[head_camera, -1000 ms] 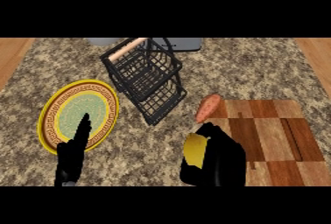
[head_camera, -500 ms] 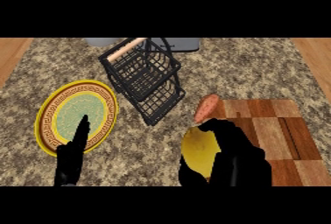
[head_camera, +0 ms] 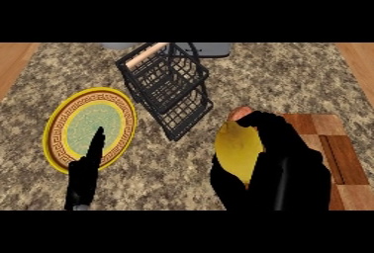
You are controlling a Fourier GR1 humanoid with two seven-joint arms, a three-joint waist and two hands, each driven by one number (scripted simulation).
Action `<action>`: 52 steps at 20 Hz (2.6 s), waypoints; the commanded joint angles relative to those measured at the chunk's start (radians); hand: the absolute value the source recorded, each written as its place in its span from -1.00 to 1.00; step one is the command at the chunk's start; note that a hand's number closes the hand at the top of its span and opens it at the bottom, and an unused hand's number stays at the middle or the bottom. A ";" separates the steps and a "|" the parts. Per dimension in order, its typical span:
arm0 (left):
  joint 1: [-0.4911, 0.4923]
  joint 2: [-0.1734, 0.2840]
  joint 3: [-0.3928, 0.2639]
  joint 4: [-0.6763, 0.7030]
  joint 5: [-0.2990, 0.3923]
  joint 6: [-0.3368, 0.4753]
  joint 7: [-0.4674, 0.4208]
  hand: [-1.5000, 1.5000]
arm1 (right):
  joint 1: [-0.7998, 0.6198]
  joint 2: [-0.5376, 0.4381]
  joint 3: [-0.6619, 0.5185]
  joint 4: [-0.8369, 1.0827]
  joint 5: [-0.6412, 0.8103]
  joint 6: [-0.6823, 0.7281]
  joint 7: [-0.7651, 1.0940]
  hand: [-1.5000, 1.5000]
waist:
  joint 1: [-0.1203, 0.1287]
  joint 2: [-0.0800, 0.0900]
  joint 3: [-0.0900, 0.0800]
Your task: Pick the lemon from the cutting board and place it in the tiered basket
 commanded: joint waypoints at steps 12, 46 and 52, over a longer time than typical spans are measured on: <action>-0.064 -0.025 -0.020 0.037 -0.015 -0.011 0.034 0.00 | -0.423 0.014 -0.281 0.374 -0.246 0.071 0.240 1.00 | 0.044 0.018 0.001; -0.077 -0.014 0.024 0.059 0.001 -0.045 0.035 0.00 | -0.547 0.015 -0.479 0.832 -0.390 -0.912 0.012 -1.00 | 0.021 0.012 0.002; 0.009 -0.007 0.044 0.033 0.005 -0.022 0.010 0.00 | -0.469 0.015 -0.584 0.680 -0.169 -0.848 0.115 -1.00 | -0.040 -0.013 0.003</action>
